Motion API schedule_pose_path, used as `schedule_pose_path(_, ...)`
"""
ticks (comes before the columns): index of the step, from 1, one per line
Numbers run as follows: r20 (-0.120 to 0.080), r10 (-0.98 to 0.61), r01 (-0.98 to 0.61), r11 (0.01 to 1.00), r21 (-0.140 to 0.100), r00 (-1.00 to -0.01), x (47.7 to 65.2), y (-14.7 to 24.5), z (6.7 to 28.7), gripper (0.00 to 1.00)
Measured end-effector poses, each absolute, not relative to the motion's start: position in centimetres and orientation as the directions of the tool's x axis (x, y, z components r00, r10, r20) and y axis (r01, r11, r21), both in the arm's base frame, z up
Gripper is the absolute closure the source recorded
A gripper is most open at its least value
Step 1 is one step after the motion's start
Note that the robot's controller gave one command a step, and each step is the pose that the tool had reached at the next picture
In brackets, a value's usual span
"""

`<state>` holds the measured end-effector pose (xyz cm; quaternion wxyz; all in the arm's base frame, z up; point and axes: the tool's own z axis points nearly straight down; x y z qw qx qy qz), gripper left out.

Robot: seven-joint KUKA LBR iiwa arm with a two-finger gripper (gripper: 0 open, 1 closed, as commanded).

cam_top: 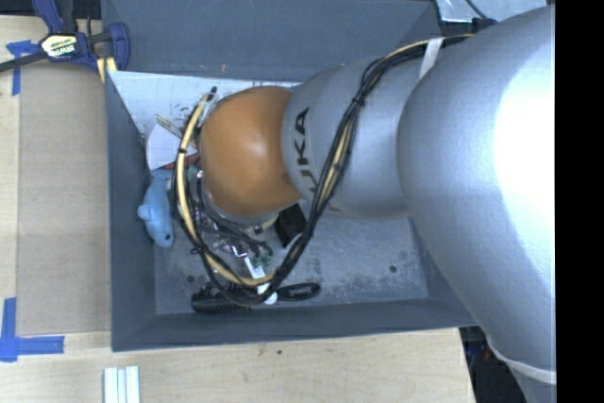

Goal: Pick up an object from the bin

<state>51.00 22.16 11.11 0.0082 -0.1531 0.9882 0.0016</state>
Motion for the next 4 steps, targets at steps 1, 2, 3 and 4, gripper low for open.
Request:
schedule_pose_path(1,-0.001,-0.343,-0.343,0.939,0.001,-0.939,50.8,22.1,9.8,0.0)
schedule_pose_path(2,-0.015,-0.442,-0.442,0.897,0.0,-0.897,53.2,23.9,11.2,0.0)
schedule_pose_path(3,-0.019,-0.488,-0.488,0.873,-0.003,-0.872,49.0,23.9,7.4,0.0)
schedule_pose_path(4,-0.026,-0.754,-0.754,0.656,-0.01,-0.656,49.2,21.8,7.4,0.0)
